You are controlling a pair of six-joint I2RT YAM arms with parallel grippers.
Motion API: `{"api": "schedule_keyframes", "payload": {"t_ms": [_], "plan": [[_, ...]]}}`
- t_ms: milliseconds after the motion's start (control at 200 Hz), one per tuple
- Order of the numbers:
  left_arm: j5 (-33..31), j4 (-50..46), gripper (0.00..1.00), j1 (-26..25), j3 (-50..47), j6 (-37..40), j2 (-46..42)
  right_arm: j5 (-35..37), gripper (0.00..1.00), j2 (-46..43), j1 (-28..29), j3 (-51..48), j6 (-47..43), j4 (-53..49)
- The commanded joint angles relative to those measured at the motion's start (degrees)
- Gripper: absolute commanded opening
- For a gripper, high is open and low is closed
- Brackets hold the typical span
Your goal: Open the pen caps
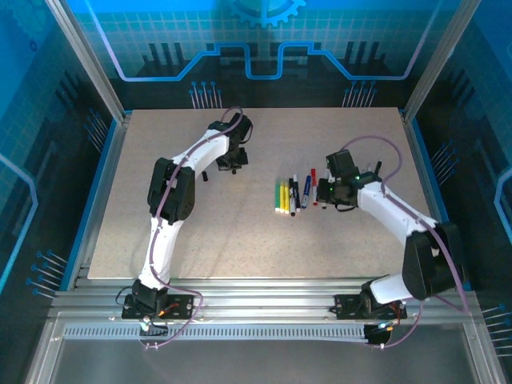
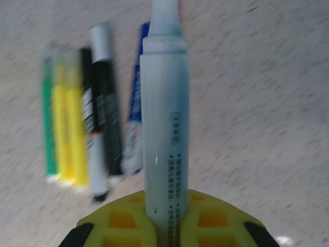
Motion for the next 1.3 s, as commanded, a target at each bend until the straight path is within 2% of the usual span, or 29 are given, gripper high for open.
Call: {"api": "schedule_keyframes", "payload": {"t_ms": [0, 290, 440, 630, 811, 1021, 1296], "plan": [[-3.48, -2.3, 0.0, 1.27, -2.15, 2.11, -2.57, 5.22, 0.0, 6.24, -3.13, 3.38, -4.93, -1.21], [-8.81, -2.14, 0.0, 3.35, -8.06, 3.06, -3.96, 9.43, 0.0, 14.67, -6.66, 10.08, -5.59, -2.44], [-11.53, -2.87, 0.0, 3.36, -8.61, 3.43, -3.69, 14.84, 0.01, 19.88, -7.42, 14.33, -6.06, -5.44], [-13.38, -3.81, 0.13, 3.39, -8.9, 3.34, -3.39, 17.05, 0.02, 25.53, -9.81, 18.94, -5.47, -9.39], [-12.33, -3.33, 0.23, 3.44, -9.43, 2.85, -3.85, 17.36, 0.16, 27.13, -11.03, 21.08, -5.35, -11.1], [-12.4, -3.34, 0.3, 3.37, -9.42, 2.89, -4.13, 17.41, 0.3, 28.68, -11.85, 22.43, -4.97, -13.22], [-12.32, -3.37, 0.31, 3.44, -9.19, 2.88, -5.46, 17.97, 0.32, 28.61, -11.94, 22.43, -4.44, -14.09]]}}
